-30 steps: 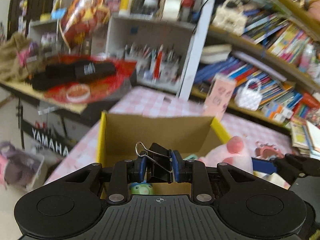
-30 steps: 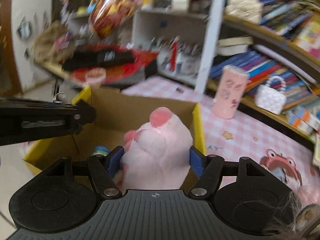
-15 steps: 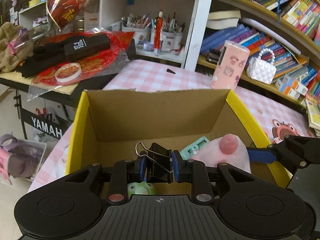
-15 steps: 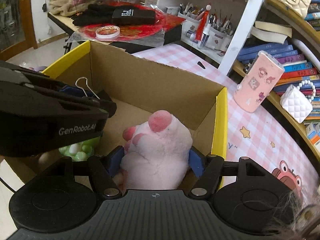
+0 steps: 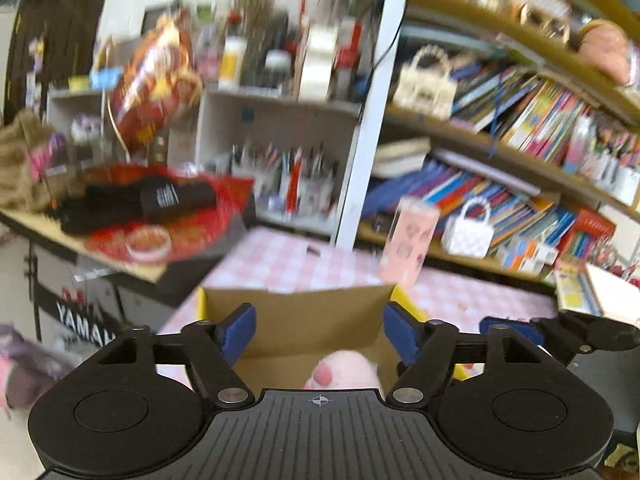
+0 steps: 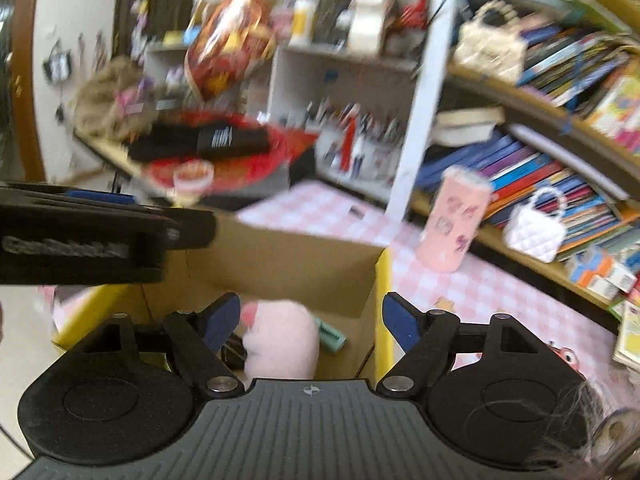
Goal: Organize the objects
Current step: 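Open the left tool releasing the clip while the right tool drops the pig, then withdraw both tools from the box toward the remaining toys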
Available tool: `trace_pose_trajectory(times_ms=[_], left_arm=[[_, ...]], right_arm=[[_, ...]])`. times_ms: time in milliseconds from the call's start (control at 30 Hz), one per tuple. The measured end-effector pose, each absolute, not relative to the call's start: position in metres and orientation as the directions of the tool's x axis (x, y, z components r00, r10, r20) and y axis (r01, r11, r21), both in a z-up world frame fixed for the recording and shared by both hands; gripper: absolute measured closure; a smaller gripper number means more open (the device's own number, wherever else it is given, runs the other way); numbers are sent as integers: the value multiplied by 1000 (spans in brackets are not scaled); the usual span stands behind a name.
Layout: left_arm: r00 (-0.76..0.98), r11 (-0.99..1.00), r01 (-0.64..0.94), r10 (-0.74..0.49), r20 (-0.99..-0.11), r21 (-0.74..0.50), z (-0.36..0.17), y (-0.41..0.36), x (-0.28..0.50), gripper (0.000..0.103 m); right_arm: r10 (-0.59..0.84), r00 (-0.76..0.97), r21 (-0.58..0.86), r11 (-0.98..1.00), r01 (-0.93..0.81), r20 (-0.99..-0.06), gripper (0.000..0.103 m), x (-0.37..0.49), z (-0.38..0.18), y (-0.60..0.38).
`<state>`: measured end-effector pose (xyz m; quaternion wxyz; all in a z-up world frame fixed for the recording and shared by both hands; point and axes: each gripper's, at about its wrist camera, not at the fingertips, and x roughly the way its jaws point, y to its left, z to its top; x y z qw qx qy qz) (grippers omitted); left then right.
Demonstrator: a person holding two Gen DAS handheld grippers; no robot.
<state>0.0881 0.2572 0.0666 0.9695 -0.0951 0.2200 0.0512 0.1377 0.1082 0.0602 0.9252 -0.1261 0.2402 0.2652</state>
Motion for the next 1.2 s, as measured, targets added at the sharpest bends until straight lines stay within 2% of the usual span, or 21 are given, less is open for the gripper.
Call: trace_pose_trajectory(times_ms=[167,467,800,1200], left_arm=[[917,983,-123,60,-394,-138,80,250,43,25],[898,989,-101,44,-438,-108,66,238,-12,21],[871,995,-23,-31,-491,-102,44,210,-43,17],[814,989,128,-150,-561,-79,18,149,-34,17]], right_arm=[[398,792,-54,879,-473,-462,26,94,69,89],[309,834,12,940,-342,-456,26,23,60,60],[149,857,16,987,-162,-493,26,-32,38,27],[-41,825,11,998,57,-564,26,-50,15,-30]])
